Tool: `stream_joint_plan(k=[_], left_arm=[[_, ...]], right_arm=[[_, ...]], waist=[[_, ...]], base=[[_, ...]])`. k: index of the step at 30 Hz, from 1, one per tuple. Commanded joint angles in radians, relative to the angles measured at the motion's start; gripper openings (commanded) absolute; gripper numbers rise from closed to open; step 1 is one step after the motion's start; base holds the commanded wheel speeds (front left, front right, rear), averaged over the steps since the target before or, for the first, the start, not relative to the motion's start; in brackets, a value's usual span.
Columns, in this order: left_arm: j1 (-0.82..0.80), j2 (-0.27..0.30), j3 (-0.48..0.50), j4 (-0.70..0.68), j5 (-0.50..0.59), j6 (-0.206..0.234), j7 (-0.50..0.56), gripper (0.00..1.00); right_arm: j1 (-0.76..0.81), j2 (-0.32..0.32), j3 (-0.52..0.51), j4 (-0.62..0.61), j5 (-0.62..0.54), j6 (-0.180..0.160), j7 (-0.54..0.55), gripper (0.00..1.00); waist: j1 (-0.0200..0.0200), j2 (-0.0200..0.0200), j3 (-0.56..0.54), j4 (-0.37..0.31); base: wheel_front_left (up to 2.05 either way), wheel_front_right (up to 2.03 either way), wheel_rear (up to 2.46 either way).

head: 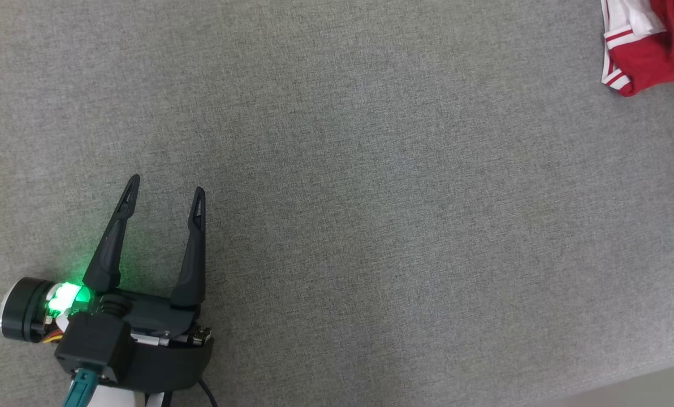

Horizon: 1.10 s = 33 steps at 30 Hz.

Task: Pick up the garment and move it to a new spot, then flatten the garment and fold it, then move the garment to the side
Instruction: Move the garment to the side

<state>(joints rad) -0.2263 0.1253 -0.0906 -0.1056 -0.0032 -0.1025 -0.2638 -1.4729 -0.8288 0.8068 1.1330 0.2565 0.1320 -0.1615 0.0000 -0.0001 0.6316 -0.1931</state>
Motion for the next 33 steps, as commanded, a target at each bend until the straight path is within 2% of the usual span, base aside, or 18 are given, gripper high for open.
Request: stream_joint_plan(k=[1, 9, 14, 17, 25, 33], left_arm=[[-0.01, 0.002, 0.002, 0.03, -0.007, 0.004, -0.001, 1.0], [0.015, -0.014, 0.006, 0.049, -0.021, 0.01, -0.001, 1.0], [0.046, -0.028, 0.021, 0.077, -0.035, 0.014, -0.001, 1.0], [0.069, -0.04, 0.033, 0.096, -0.045, 0.02, -0.002, 1.0], [0.153, -0.061, 0.082, 0.146, -0.066, 0.035, -0.002, 1.0], [0.221, -0.071, 0.117, 0.184, -0.081, 0.037, -0.002, 1.0]], right_arm=[[-0.016, 0.005, -0.008, 0.004, -0.012, -0.003, -0.009, 1.0], [-0.03, 0.035, -0.09, 0.025, -0.081, -0.003, -0.07, 1.0], [0.015, 0.073, -0.173, -0.02, -0.086, -0.003, -0.099, 1.0], [0.079, 0.11, -0.241, -0.095, -0.079, -0.003, -0.103, 1.0], [0.4, 0.23, -0.498, -0.382, -0.092, -0.003, -0.103, 1.0], [0.736, 0.369, -0.717, -0.585, -0.116, -0.003, -0.103, 1.0]], waist=[[0.0, 0.0001, -0.004, 0.0], [0.0, 0.0001, -0.065, 0.004], [0.0, 0.0001, -0.146, 0.016], [0.0, 0.0001, -0.207, 0.028], [0.0, 0.0001, -0.364, 0.05], [0.0, 0.0001, -0.473, 0.096]], base=[[0.0, 0.0, 0.0], [0.0, 0.0, 0.0], [0.0, 0.0, 0.0], [0.0, 0.0, 0.0], [0.0, 0.0, 0.0], [0.0, 0.0, 0.0]])
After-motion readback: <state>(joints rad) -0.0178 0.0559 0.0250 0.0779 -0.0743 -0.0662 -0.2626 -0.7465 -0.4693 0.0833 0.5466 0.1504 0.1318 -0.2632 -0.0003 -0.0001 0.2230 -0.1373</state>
